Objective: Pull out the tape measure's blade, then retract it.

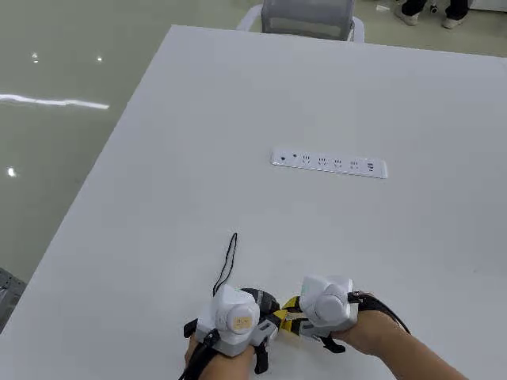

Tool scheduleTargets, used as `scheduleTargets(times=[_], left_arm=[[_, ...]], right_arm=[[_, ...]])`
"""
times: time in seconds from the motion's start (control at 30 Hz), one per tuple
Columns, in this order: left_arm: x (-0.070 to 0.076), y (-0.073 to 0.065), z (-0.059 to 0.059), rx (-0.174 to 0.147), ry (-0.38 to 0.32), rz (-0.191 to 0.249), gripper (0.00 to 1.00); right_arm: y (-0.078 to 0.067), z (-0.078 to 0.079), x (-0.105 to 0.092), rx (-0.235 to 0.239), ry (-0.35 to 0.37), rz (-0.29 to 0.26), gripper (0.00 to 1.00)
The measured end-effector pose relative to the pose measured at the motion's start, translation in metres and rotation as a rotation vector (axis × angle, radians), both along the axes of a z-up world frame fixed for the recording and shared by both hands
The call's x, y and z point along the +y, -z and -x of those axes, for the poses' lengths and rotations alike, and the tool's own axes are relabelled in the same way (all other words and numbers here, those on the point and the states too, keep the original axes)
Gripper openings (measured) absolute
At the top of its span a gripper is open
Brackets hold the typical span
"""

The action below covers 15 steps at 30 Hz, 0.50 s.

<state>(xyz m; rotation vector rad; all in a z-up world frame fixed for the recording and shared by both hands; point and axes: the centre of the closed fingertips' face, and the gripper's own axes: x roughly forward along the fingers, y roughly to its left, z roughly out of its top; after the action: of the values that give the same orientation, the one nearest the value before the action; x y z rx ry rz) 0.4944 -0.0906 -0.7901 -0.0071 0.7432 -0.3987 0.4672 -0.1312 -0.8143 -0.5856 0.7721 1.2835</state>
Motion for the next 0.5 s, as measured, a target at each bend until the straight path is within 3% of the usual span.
scheduleTargets(times=[0.13,0.27,0.5], left_arm=[[0.000,-0.001,0.000,-0.007,-0.004,0.006,0.64],[0.001,-0.002,-0.001,-0.017,-0.001,0.020,0.65],[0.000,-0.001,0.001,-0.018,0.033,-0.007,0.65]], right_arm=[[0.000,0.000,-0.002,-0.009,0.019,0.004,0.16],[-0.001,0.002,-0.006,-0.003,0.050,0.010,0.23],[-0.001,0.006,-0.013,-0.015,0.095,0.007,0.33]])
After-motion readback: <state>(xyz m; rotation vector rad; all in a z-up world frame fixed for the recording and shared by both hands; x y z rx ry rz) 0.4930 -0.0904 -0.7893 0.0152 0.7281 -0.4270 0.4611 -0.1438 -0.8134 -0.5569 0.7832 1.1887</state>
